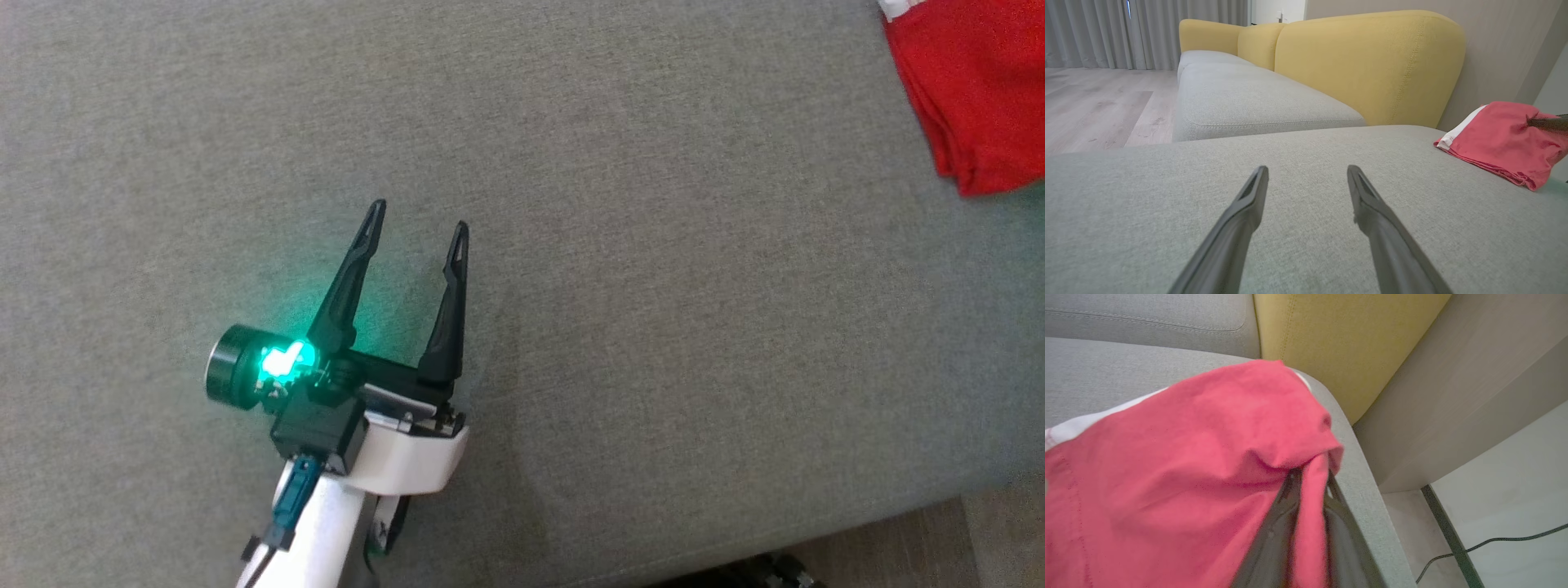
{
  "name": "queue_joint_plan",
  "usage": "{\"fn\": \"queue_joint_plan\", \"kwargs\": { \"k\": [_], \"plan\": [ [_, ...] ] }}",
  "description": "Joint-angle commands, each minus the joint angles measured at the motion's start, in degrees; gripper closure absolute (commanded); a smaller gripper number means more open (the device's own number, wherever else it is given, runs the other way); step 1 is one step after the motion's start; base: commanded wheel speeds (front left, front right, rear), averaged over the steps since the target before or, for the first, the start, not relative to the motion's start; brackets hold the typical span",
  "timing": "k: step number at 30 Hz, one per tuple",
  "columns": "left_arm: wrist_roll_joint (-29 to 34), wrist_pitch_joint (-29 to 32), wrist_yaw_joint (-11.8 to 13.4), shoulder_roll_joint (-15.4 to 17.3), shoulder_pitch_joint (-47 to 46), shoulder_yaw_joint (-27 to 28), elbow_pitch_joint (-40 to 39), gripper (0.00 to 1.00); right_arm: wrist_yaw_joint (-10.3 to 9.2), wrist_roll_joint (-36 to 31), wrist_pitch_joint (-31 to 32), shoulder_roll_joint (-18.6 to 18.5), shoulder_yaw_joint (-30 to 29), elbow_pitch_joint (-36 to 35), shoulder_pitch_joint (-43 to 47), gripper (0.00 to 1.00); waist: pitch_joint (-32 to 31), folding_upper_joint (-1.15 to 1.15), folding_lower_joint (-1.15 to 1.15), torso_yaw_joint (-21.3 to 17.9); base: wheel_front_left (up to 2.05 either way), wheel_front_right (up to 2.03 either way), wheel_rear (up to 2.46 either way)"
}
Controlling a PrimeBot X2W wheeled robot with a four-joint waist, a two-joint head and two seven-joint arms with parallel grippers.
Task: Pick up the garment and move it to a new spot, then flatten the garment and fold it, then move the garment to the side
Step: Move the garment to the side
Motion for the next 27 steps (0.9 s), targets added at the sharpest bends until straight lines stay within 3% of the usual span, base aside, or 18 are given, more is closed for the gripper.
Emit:
{"fn": "queue_joint_plan", "kwargs": {
  "k": [1, 6, 14, 23, 27],
  "plan": [
    [0.44, -0.29, -0.39, 0.08, -0.87, 1.68, -1.50, 0.00, 0.36, -1.29, -0.89, -1.65, -0.94, -0.41, -0.05, 0.00, -0.19, 0.00, 0.00, 0.40, 0.00, 0.00, 0.00],
    [-0.42, -0.29, -0.11, -0.01, -0.93, 1.14, -0.97, 0.00, 0.36, -6.88, -1.96, 0.03, -3.89, 1.32, 0.70, 0.00, -2.42, 0.00, 0.00, 2.21, 0.00, 0.00, 0.00],
    [-3.45, -0.29, 1.36, -0.11, 1.89, 1.07, 0.13, 0.00, 0.36, -9.45, -4.06, 6.52, -5.39, -1.40, 6.65, 0.00, -9.68, 0.00, 0.00, 6.84, 0.00, 0.00, 0.00],
    [-10.14, -0.29, 5.20, -0.14, 9.22, 2.75, 4.13, 0.00, 0.36, -6.39, -10.25, 19.09, 2.38, -8.41, 22.55, 0.00, -22.87, 0.00, 0.00, 13.83, 0.00, 0.00, 0.00],
    [-10.38, -0.29, 5.46, -0.14, 11.59, 3.76, 5.55, 0.00, 0.36, -6.87, -13.62, 23.24, 4.51, -9.21, 27.76, 0.00, -27.65, 0.00, 0.00, 15.74, 0.00, 0.00, 0.00]
  ]
}}
